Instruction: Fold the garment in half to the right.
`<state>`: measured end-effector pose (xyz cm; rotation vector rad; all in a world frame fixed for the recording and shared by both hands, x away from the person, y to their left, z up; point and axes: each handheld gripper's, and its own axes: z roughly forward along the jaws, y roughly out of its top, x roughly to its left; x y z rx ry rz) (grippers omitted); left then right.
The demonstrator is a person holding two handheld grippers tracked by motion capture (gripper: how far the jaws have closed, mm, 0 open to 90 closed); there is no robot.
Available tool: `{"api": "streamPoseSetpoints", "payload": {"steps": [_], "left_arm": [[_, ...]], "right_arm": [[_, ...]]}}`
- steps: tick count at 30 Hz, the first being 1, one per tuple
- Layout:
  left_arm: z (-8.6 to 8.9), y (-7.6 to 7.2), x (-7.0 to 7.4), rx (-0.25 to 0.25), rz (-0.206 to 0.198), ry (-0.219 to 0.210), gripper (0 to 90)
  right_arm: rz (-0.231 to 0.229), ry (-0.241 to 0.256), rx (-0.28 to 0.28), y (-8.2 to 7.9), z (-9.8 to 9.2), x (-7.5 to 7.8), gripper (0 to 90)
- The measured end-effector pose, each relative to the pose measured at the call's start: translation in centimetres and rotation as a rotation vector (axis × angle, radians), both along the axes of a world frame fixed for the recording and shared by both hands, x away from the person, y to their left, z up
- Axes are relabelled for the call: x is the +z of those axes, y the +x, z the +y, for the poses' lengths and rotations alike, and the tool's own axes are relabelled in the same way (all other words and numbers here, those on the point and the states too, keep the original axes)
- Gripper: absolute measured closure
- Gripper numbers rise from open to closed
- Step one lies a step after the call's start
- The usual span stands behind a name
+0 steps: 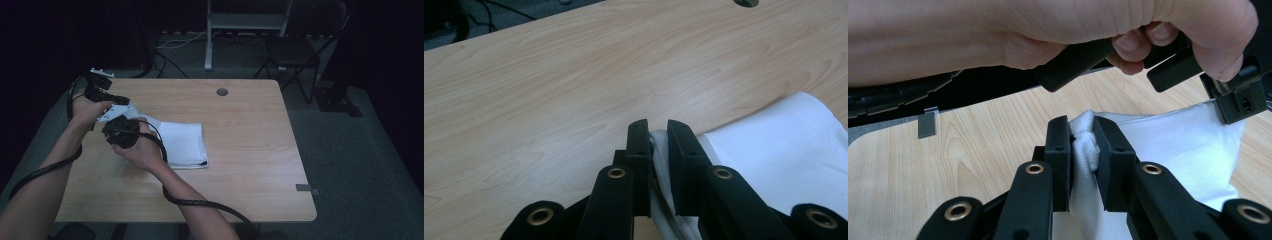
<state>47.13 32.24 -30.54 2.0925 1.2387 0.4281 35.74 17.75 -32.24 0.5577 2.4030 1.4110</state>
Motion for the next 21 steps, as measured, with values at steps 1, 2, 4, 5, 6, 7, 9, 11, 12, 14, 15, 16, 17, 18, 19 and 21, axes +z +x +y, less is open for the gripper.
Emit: {"api": "streamPoseSetpoints", "payload": {"steps": [1, 2, 4, 5, 6, 7, 9, 11, 12, 14, 15, 16, 17, 18, 19, 21], "left_arm": [[0.0, 0.0, 0.0, 0.000, 0.000, 0.001, 80.8], [0.0, 0.0, 0.0, 0.000, 0.000, 0.000, 80.7], [0.0, 0.0, 0.1, 0.000, -0.001, -0.001, 80.8], [0.0, 0.0, 0.1, -0.003, -0.001, 0.002, 80.7], [0.0, 0.0, 0.1, -0.003, -0.002, 0.004, 80.7], [0.0, 0.0, 0.2, -0.003, -0.003, 0.001, 80.7], [0.0, 0.0, 0.3, -0.003, -0.003, 0.004, 80.7], [-0.1, 0.0, 0.4, -0.004, -0.008, 0.003, 80.7], [-0.1, 0.0, 0.5, -0.004, -0.009, 0.006, 80.7], [-0.2, -0.1, 0.7, -0.005, -0.014, 0.004, 80.7], [-0.2, -0.1, 0.8, -0.006, -0.014, 0.006, 80.7], [-0.2, -0.1, 0.9, -0.006, -0.015, 0.008, 80.7], [-0.2, -0.1, 1.0, -0.006, -0.017, 0.010, 80.7], [-0.2, -0.1, 1.1, -0.006, -0.015, 0.008, 80.7], [-0.2, -0.1, 1.1, -0.004, -0.019, 0.008, 80.7], [-0.2, -0.1, 1.3, -0.001, -0.019, 0.011, 80.7]], "right_arm": [[-0.001, 0.003, 0.001, 0.0, 0.0, 0.0, 78.1], [0.000, 0.004, 0.000, 0.0, 0.0, 0.1, 78.1], [-0.005, 0.003, 0.003, 0.0, 0.0, 0.2, 78.1], [-0.007, 0.004, 0.001, 0.0, 0.0, 0.2, 78.1], [-0.002, 0.006, 0.000, 0.0, 0.0, 0.2, 78.1], [-0.003, 0.008, 0.001, 0.0, 0.0, 0.3, 78.1], [-0.005, 0.007, 0.001, 0.0, 0.0, 0.3, 78.1], [-0.007, 0.010, 0.002, 0.0, -0.1, 0.4, 78.1], [-0.007, 0.013, 0.003, 0.1, 0.0, 0.4, 78.1], [-0.004, 0.016, 0.002, 0.1, 0.0, 0.5, 78.1], [-0.005, 0.015, 0.002, 0.0, 0.0, 0.6, 78.1], [-0.006, 0.016, 0.001, 0.0, 0.1, 0.6, 78.1], [-0.010, 0.016, 0.003, 0.0, 0.1, 0.7, 78.1], [-0.006, 0.019, 0.000, 0.0, 0.1, 0.8, 78.1], [-0.011, 0.020, 0.002, 0.0, 0.1, 0.8, 78.1], [-0.014, 0.023, 0.002, 0.0, 0.1, 1.0, 78.1]]}}
